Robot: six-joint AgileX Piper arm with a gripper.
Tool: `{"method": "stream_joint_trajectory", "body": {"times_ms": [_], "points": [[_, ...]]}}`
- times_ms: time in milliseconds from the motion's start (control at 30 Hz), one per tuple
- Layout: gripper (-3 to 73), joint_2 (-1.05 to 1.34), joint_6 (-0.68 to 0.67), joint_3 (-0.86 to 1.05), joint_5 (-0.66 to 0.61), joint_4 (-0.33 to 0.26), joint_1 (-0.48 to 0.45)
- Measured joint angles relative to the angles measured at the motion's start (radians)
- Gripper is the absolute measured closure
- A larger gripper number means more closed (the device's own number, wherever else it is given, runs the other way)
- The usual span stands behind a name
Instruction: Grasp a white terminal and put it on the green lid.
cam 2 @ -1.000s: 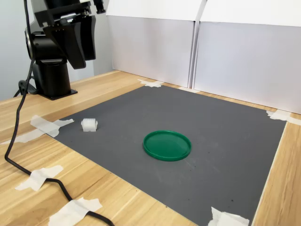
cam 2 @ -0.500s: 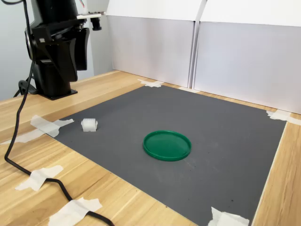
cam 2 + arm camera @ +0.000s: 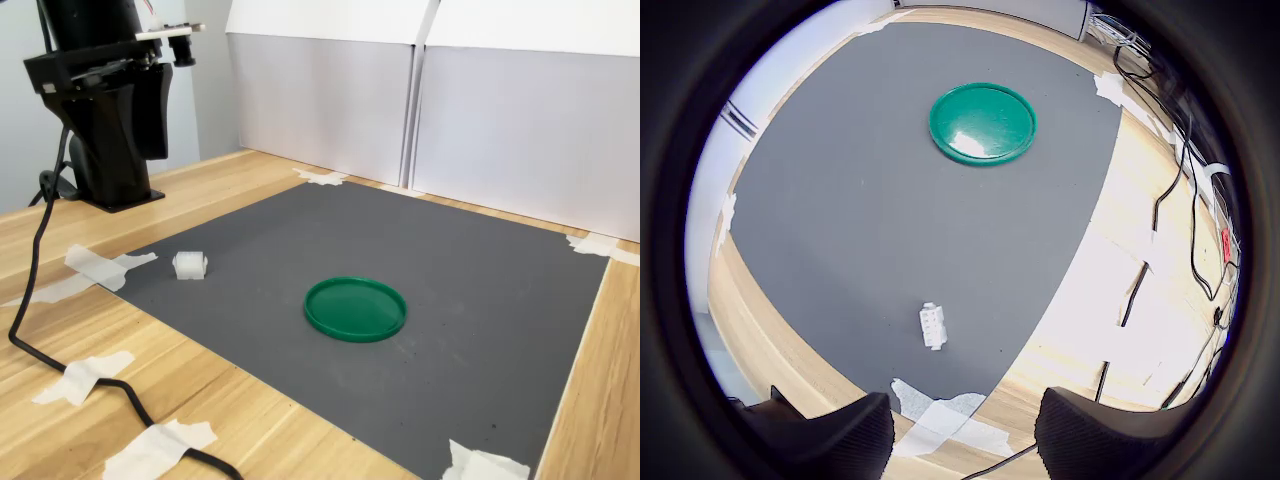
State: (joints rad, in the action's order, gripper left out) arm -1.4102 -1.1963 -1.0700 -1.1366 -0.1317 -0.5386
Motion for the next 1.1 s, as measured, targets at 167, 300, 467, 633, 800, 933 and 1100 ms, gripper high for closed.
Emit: {"method": "stream_joint_trajectory", "body": {"times_ms": [167,300,467,633,800,933,1100], "points": [[9.8,0.0,-0.06,0.017,0.003,-0.009,0.0],[9.8,0.0,-0.072,0.053,0.023,0.004,0.016],[10.0,0.0,-0.011,0.065,0.066,0.02,0.072],[9.9,-0.011,0.002,0.065,0.083,0.027,0.076],[9.9,-0.018,0.0,0.068,0.088,0.009,0.082],[9.9,-0.019,0.01,0.093,0.099,0.017,0.121],[10.5,-0.02,0.06,0.148,0.169,0.034,0.144]]}}
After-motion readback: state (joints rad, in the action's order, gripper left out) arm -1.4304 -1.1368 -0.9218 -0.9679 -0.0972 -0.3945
